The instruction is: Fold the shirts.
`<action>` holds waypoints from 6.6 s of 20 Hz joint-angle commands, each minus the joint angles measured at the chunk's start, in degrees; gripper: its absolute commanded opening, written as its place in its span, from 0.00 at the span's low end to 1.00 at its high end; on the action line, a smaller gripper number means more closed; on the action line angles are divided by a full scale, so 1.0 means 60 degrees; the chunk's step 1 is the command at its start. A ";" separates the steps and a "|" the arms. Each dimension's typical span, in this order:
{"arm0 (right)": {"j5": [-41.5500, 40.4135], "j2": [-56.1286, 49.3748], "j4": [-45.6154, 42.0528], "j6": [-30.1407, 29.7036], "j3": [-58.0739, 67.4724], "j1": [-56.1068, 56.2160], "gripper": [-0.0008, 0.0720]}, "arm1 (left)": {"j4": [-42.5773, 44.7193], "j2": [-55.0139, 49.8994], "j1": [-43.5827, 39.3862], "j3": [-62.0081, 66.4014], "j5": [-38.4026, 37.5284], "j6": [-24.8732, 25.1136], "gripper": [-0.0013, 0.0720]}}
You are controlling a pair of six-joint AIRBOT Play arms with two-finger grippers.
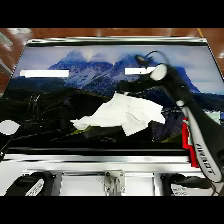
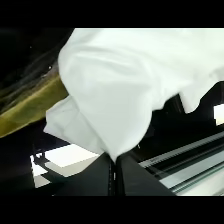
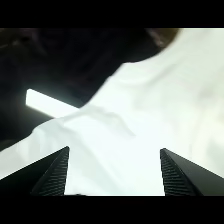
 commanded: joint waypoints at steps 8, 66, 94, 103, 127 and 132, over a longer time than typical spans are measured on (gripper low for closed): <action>-0.0262 0.3617 0.1126 0.0178 -0.7770 -0.3118 0.88 | 0.0007 -0.0022 0.0004 -0.0062 0.0160 -0.0004 0.06; 0.4513 0.5490 -0.0845 -0.0670 0.1228 -0.4962 0.09 | 0.3304 -0.1078 0.2288 1.0240 -0.2295 -0.0080 0.06; 0.2896 0.3388 -0.5319 -0.2827 -0.3206 -0.5774 0.83 | 0.4353 -0.6324 0.4065 0.7442 -0.6688 -0.2113 0.95; 0.3111 0.3865 0.1723 -0.4619 -0.6422 -0.8003 0.83 | 0.1566 -0.4022 0.4113 -0.0561 -0.3442 -0.0069 0.97; 0.1865 0.1894 -0.0011 -0.3705 -0.6459 -0.8003 0.94 | -0.0809 -0.3610 0.2167 -0.1089 -0.1759 0.0550 0.06; 0.1118 0.0798 0.1082 -0.3796 -0.6462 -0.8000 0.94 | -0.0816 -0.3566 0.2167 -0.0707 -0.1800 0.0535 0.06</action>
